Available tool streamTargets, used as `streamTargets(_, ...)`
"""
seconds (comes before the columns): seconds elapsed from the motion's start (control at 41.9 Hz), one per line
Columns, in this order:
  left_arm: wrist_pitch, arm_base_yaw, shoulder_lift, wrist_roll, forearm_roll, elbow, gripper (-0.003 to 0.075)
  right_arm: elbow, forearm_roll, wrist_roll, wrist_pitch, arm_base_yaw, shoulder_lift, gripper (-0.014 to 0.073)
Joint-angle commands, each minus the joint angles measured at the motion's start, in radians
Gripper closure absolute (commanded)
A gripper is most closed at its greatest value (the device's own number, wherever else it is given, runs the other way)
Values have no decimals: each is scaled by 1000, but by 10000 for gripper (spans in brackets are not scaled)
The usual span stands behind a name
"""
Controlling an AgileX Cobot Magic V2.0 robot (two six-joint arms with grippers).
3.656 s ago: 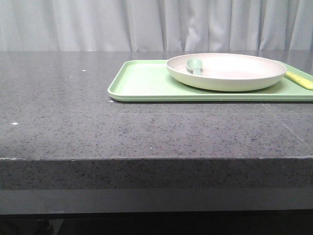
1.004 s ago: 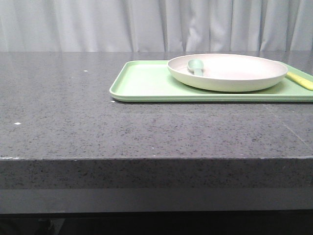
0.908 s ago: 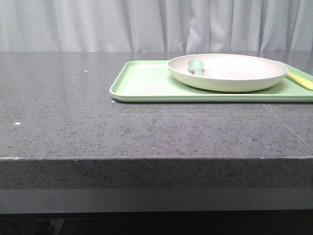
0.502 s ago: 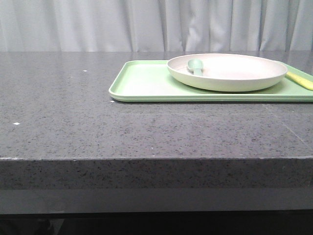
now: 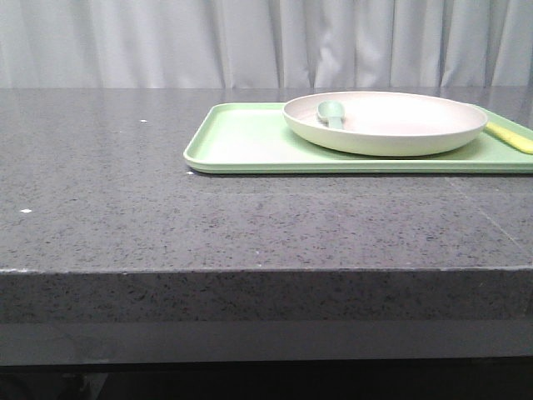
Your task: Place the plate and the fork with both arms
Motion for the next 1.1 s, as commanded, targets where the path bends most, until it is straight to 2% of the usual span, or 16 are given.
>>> streamTargets(0.0,-72,1,-25,-10,12,2,738,-23,-1,-3,-68,1,4,685)
streamTargets(0.311,-72,-29,-25,60,26,2,738,-23,-1,-3,-68,1,4,685)
streamTargets(0.406,-72,-52,-25,60,26,2,738,-23,-1,-3,-68,1,4,685)
streamTargets(1.075,-94,-53,-23,60,22,2,738,-23,-1,-3,-68,1,4,685)
